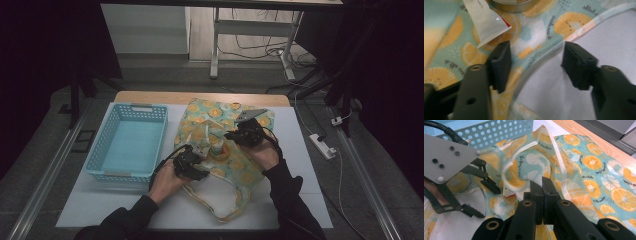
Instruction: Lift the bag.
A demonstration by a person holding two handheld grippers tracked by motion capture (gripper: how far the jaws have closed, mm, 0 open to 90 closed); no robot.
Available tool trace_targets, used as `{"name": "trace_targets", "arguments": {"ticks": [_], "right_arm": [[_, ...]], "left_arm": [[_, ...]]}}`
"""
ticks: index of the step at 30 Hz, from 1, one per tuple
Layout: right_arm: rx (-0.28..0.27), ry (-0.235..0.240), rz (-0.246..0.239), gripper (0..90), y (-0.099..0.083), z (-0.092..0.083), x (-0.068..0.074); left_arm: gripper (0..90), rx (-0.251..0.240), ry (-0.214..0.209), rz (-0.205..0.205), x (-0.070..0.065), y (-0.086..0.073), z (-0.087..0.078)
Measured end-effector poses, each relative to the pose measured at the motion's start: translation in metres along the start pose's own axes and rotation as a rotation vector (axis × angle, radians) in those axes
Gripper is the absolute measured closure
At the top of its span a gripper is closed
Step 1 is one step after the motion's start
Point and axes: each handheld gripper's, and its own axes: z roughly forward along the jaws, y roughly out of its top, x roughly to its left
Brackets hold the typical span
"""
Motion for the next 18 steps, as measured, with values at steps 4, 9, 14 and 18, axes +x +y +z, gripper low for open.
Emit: {"name": "trace_targets", "arguments": {"ticks": [4, 9, 14, 18], "right_arm": [[0.002, 0.000, -0.003, 89.1, -0.0001, 0.0007, 0.0003], [0.004, 0.001, 0.000, 89.1, -0.0004, 0.0013, 0.0001], [0.004, 0.001, 0.000, 89.1, -0.0003, 0.0012, -0.0001], [0.002, 0.001, 0.002, 89.1, 0.0000, 0.0001, -0.0007]], "left_arm": [[67.1, -0.010, -0.011, -0.016, 0.0025, -0.0001, -0.0002], [84.0, -0.033, -0.035, -0.048, 0.0043, -0.0019, 0.0012], [89.5, -0.009, -0.026, -0.076, 0.0022, 0.0024, 0.0010], [89.6, 0.000, -0.014, -0.068, -0.0007, 0.0056, 0.0006]]}}
